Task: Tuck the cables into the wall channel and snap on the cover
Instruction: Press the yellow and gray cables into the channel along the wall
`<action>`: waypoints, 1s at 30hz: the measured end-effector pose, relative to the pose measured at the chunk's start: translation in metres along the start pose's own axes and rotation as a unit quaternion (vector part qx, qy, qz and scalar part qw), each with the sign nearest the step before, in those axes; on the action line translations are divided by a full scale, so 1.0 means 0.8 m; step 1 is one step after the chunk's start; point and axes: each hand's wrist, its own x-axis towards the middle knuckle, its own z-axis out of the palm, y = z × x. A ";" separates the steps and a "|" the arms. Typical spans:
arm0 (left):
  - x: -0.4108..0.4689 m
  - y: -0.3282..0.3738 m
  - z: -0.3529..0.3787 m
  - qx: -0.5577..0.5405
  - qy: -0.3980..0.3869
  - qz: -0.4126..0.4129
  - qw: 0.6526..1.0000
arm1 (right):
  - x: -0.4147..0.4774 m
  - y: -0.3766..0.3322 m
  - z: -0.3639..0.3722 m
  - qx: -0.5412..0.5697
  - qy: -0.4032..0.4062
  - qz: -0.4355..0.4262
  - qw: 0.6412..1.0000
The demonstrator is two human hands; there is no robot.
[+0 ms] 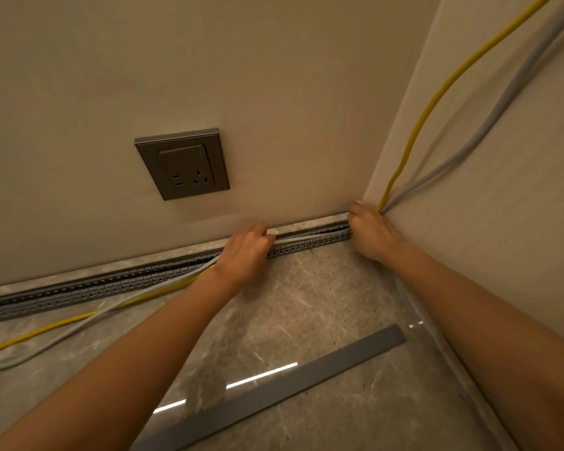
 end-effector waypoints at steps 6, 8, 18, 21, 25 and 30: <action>-0.007 0.015 -0.013 0.064 -0.098 0.006 0.993 | -0.015 -0.006 -0.003 -0.090 -0.016 -0.003 0.996; -0.005 0.020 -0.007 0.076 -0.098 -0.019 0.992 | -0.017 -0.010 -0.006 -0.112 -0.014 0.006 0.994; -0.020 0.017 0.008 0.073 0.006 0.003 0.997 | -0.023 -0.013 0.014 -0.155 0.001 0.045 0.987; -0.017 0.019 0.008 0.079 0.017 0.009 0.997 | -0.018 -0.008 0.014 -0.124 -0.012 0.038 0.991; -0.016 0.019 0.012 0.071 0.009 -0.009 0.997 | -0.020 -0.009 0.017 -0.107 0.010 0.009 0.994; -0.010 0.019 0.002 0.010 -0.056 -0.060 0.997 | -0.022 -0.009 0.014 -0.041 -0.016 0.026 0.999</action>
